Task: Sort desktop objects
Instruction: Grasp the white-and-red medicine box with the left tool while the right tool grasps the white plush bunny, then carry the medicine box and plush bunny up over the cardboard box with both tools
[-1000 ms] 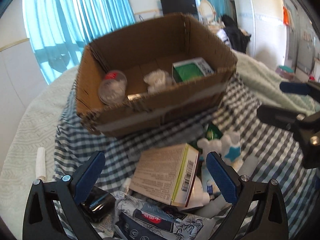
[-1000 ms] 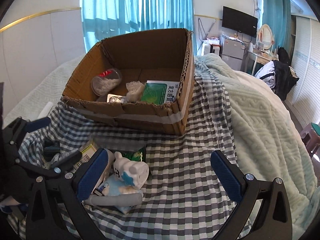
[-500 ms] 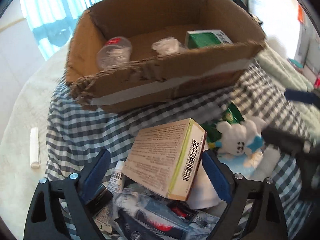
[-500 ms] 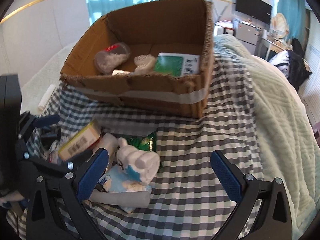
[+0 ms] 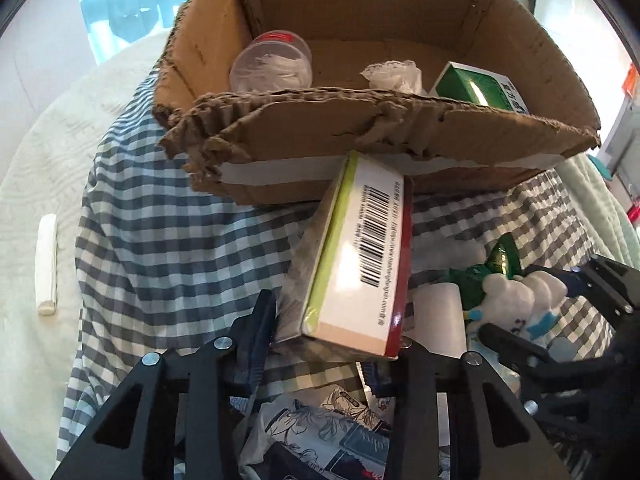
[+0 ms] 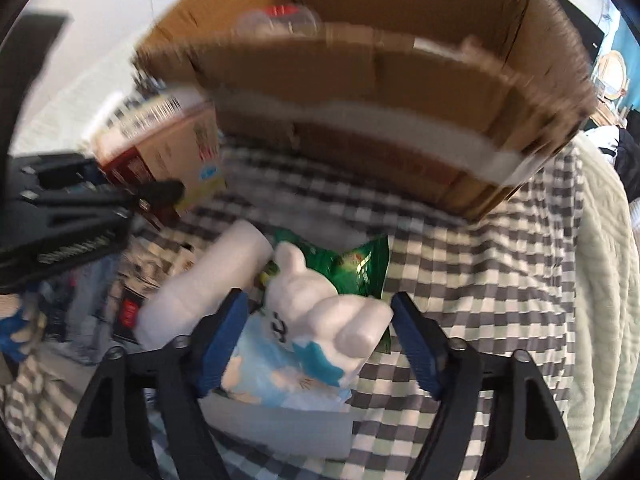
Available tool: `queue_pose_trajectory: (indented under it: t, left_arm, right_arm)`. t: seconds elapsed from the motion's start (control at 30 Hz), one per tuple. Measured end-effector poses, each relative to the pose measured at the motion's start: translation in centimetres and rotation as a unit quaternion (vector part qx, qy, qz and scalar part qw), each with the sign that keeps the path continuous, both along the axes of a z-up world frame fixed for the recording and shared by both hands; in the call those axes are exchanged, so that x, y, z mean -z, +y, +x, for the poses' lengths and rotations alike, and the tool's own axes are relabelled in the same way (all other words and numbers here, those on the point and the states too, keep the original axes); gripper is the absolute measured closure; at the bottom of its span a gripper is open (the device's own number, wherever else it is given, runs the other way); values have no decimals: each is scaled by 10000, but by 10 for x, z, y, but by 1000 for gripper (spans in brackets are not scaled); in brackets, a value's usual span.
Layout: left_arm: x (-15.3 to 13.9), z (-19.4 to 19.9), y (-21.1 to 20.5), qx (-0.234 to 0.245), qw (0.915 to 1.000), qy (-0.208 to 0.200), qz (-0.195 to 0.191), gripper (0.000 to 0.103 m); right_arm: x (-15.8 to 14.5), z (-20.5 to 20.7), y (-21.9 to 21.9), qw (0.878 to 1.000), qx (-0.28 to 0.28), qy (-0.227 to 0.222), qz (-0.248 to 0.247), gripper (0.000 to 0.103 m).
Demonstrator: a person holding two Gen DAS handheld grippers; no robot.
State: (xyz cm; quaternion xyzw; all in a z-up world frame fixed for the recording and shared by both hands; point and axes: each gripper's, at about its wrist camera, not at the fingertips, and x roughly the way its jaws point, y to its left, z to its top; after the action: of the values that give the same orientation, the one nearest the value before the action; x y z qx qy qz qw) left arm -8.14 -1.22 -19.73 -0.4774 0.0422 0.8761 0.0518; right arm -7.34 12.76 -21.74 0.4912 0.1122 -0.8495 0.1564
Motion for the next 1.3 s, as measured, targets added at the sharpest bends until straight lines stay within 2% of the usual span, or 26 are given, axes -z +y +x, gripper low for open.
queue_pose_trajectory:
  t: [0.27,0.47,0.73,0.83,0.9,1.3]
  left_arm:
    - [-5,15,6,166,9998,123,0,68]
    - [-7,31,12,244,9993,271,-91,71]
    - [-29,66,29,499,9951,839,-148,73]
    - [-38,62,25,485,9939,980,-141,73]
    - [-45,62,36,466,9928,1101,-122,73]
    - [-76,95,25,283,9825,1835,125,73]
  right_arm:
    - [-5,6,4,9999,90,82,-1,39]
    - [-22,20,13,9990,230,362,-123,39]
    - [-50,51,25,9953,365,852,-294,39]
    - [-54,58,35,9932,437,1031,-324,39]
    - [-59,52,25,9920,463,1104,-395,39]
    - [-95,85,32,9761,618,1960,-703,39]
